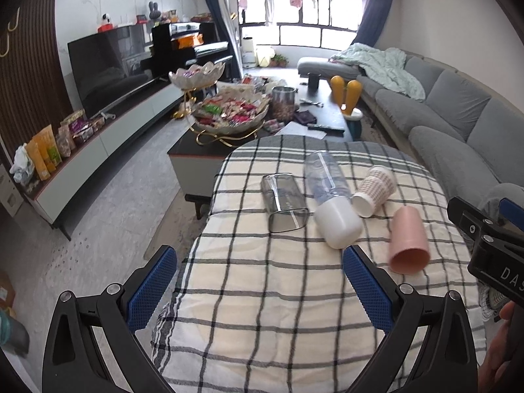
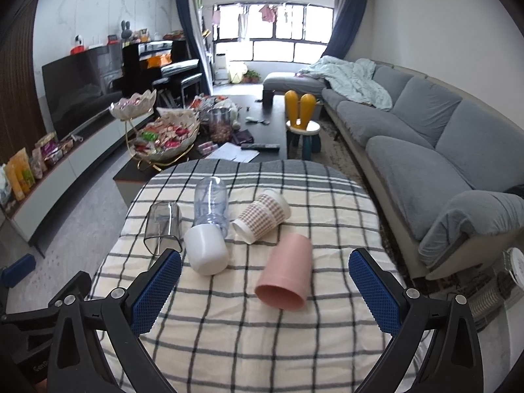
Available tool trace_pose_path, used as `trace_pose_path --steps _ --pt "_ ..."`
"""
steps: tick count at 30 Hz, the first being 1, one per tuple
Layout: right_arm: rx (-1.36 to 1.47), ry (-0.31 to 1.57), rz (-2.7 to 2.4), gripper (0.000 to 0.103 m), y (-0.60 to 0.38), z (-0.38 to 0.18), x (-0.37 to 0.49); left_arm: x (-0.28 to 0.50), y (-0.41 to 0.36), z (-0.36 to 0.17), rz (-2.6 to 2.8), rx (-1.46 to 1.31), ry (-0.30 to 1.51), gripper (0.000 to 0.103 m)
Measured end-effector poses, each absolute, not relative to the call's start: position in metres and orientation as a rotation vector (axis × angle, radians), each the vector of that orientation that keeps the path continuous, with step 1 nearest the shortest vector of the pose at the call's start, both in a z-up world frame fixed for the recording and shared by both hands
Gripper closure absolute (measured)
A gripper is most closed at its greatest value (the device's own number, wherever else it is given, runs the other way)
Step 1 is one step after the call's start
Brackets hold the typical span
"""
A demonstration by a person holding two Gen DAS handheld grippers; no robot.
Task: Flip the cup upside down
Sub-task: 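Move the right gripper to the white cup and close on its body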
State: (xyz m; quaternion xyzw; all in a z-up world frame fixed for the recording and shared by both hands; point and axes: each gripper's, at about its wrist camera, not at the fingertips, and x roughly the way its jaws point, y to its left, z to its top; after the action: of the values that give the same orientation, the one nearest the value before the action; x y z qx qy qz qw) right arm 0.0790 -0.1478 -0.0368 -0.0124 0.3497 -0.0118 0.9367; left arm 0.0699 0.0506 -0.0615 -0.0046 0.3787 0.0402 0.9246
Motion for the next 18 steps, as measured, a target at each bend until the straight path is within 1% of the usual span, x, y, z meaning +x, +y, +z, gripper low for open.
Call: trace_pose_path --steps 8,18 --pt "-0.081 0.774 0.014 0.001 -0.125 -0.062 0.127 0.107 0.065 -0.089 0.106 -0.021 0.835 0.000" --pt "-0.149 0.866 0.070 0.001 -0.103 -0.111 0.181 0.143 0.074 -0.131 0.123 -0.026 0.908 0.000"
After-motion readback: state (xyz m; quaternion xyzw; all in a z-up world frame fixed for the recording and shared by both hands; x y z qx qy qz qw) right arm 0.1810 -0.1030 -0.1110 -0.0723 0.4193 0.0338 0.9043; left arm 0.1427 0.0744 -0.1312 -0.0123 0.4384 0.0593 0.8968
